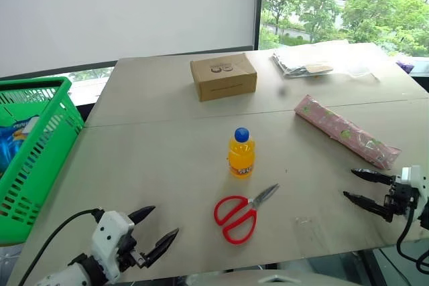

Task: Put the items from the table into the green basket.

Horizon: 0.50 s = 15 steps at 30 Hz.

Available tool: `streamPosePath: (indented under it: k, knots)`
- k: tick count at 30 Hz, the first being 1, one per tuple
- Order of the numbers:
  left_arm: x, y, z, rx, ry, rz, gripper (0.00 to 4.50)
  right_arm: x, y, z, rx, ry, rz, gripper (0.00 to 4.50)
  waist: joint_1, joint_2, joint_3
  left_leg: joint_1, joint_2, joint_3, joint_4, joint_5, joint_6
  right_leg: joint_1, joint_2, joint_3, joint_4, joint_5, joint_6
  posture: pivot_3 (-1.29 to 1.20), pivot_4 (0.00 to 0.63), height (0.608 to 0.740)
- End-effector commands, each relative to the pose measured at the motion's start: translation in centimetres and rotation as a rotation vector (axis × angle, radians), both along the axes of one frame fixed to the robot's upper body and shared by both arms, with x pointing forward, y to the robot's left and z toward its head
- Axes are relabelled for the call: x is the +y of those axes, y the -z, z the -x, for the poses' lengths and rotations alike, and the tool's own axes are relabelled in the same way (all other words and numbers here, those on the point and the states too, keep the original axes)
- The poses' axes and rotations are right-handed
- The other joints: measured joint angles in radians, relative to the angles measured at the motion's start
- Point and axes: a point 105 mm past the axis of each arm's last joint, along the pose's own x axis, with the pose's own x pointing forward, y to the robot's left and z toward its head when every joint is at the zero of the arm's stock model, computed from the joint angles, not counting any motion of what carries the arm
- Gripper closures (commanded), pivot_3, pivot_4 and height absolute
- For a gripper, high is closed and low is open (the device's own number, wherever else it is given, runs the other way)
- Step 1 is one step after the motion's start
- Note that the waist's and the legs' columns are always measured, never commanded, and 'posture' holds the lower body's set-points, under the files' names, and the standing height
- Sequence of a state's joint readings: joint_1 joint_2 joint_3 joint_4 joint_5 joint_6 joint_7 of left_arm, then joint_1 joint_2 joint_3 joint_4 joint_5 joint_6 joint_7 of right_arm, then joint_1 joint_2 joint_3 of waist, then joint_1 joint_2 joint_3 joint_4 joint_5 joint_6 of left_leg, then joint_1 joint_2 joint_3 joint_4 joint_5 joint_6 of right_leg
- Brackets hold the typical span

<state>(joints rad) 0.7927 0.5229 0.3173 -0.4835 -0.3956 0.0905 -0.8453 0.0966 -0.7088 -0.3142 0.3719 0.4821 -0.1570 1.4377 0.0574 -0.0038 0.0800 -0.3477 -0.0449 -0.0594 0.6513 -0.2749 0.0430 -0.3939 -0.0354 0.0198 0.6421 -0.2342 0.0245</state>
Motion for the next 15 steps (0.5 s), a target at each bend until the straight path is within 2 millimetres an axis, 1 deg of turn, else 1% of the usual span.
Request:
streamPosePath:
  k: [1, 11, 15]
  knots:
    - [0.0, -0.8, -0.6, -0.052, 0.01, -0.01, 0.01, -0.1, -1.0, -0.2, -0.04, -0.025, 0.014, 0.57, 0.001, 0.0, 0.0, 0.0, 0.0, 0.0, 0.0, 0.0, 0.0, 0.0, 0.0, 0.0, 0.0, 0.0, 0.0, 0.11, 0.039, 0.74]
    - [0.6, -0.7, -1.5, -0.056, 0.031, -0.01, 0.01, 0.5, -1.0, -0.1, -0.036, -0.034, 0.019, 0.57, 0.006, 0.001, -0.001, 0.0, 0.0, 0.0, 0.0, 0.0, 0.0, -0.001, 0.0, 0.0, 0.0, 0.0, 0.0, 0.09, 0.031, 0.74]
    - [0.8, -0.7, -1.8, -0.061, 0.042, -0.013, 0.01, 1.3, -1.2, 0.0, -0.045, -0.078, 0.032, 0.57, 0.005, 0.001, -0.001, 0.0, 0.0, 0.0, 0.0, 0.0, 0.0, -0.001, 0.0, 0.0, 0.0, 0.0, 0.0, 0.09, 0.027, 0.74]
